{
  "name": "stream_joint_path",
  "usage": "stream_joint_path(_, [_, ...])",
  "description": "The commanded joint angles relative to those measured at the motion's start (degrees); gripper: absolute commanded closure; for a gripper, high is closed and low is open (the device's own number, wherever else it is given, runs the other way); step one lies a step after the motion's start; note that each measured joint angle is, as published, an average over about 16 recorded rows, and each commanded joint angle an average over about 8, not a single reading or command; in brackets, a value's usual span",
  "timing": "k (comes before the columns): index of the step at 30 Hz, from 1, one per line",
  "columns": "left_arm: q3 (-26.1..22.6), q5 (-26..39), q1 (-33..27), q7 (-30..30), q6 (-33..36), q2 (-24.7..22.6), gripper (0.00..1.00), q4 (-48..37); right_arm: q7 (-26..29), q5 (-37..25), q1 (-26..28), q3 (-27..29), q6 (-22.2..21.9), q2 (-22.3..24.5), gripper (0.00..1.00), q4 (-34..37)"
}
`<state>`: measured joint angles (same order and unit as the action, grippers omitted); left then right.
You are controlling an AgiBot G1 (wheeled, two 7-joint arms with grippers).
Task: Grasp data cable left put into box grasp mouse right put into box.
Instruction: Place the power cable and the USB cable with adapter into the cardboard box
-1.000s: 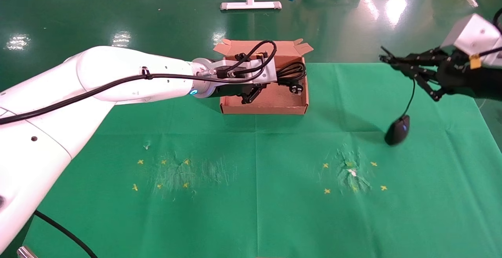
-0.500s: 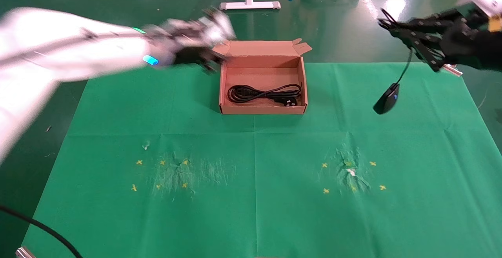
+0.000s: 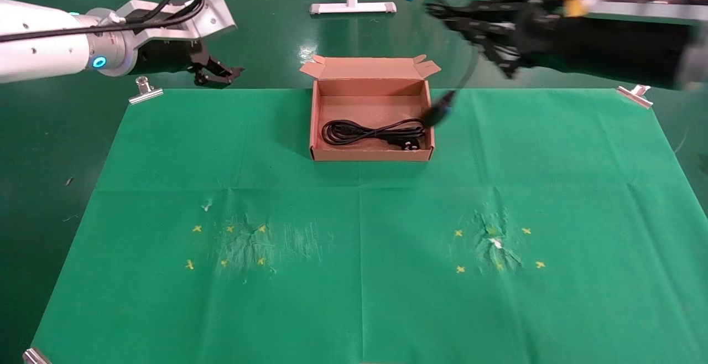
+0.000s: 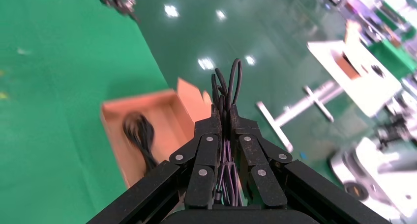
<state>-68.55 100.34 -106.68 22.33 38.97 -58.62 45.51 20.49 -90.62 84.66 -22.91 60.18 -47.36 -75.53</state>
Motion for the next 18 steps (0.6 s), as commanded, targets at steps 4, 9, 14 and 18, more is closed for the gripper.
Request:
stream_joint_path(4, [-1.4, 4.9, 0.4, 7.6, -0.5, 1.9, 0.00, 5.8, 0.3, -4.3, 2.7, -3.8, -1.1, -7.4, 1.00, 1.7])
stream_joint_path(9, [-2.2, 9.5, 0.6, 13.7, -0.4, 3.0, 0.00, 9.8, 0.0, -8.9, 4.4, -7.1, -2.6, -13.2, 1.00, 5.2])
stream_joint_path(14, [-2.6, 13.1, 0.9, 18.4, 0.0, 3.7, 0.00, 12.8, -0.5, -11.1, 4.9, -8.3, -3.4, -15.1, 1.00, 7.8])
stream_joint_path(18, [-2.8, 15.4, 1.0, 21.1, 0.3, 4.1, 0.00, 14.6, -1.4, -11.9, 4.6, -8.9, -3.3, -15.3, 1.00, 9.5])
